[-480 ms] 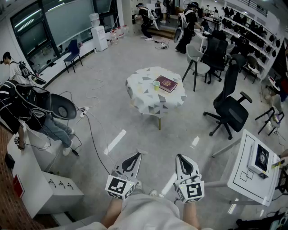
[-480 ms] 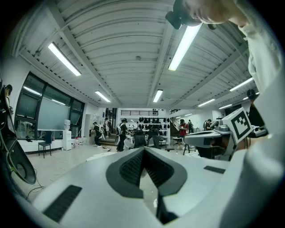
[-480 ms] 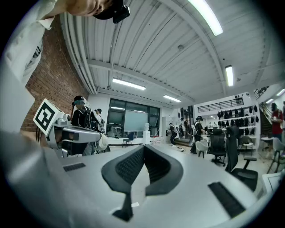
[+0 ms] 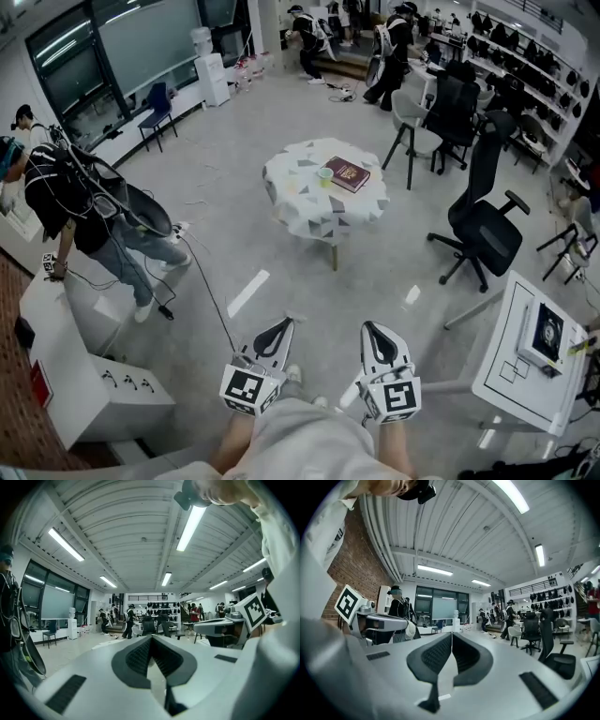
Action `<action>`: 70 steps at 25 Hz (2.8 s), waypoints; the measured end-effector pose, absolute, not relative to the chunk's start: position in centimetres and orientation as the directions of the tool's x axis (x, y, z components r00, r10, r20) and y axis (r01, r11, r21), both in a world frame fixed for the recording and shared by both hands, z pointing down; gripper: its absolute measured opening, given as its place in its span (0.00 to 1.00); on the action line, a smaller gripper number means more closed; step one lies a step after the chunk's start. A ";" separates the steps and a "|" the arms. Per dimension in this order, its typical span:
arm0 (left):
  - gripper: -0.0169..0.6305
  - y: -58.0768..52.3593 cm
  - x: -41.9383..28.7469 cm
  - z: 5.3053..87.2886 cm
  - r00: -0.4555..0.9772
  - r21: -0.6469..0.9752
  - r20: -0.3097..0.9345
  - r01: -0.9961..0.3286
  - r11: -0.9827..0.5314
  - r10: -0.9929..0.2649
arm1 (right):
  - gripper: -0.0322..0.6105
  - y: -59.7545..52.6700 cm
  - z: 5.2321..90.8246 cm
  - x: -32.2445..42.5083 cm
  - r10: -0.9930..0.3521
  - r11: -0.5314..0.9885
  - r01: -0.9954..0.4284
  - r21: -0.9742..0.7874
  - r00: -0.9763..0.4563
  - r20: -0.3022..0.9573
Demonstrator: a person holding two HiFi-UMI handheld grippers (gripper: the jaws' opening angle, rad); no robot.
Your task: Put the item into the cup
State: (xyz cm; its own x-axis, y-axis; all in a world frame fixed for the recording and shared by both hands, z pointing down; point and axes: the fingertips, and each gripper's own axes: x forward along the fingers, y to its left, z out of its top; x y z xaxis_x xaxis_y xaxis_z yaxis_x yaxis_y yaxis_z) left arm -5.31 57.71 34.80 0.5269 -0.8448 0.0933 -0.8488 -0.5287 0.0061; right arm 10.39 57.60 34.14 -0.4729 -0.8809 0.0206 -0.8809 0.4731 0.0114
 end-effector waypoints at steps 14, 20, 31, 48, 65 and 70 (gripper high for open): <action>0.04 50.6 -5.5 35.8 0.550 -0.003 0.098 -0.833 -0.553 -0.829 | 0.06 51.3 35.6 8.9 -0.876 0.479 -0.878 0.003 -0.478 0.070; 0.04 45.4 -7.1 36.2 0.564 0.001 0.107 -0.823 -0.568 -0.819 | 0.06 46.1 36.0 7.8 -0.895 0.441 -0.897 0.028 -0.437 0.085; 0.04 36.7 -10.5 36.7 0.615 0.026 0.092 -0.788 -0.616 -0.783 | 0.06 38.3 36.4 4.1 -0.915 0.392 -0.919 0.051 -0.383 0.125; 0.04 30.6 -14.8 37.2 0.604 0.059 0.065 -0.797 -0.601 -0.794 | 0.06 32.5 37.5 -0.8 -0.900 0.417 -0.907 0.062 -0.403 0.166; 0.04 21.3 -13.4 36.6 0.560 0.023 0.080 -0.828 -0.560 -0.825 | 0.06 21.3 36.3 0.5 -0.881 0.467 -0.883 0.040 -0.461 0.109; 0.04 17.8 -12.1 36.1 0.544 0.010 0.092 -0.838 -0.545 -0.834 | 0.06 17.6 36.2 1.9 -0.873 0.481 -0.877 0.020 -0.476 0.100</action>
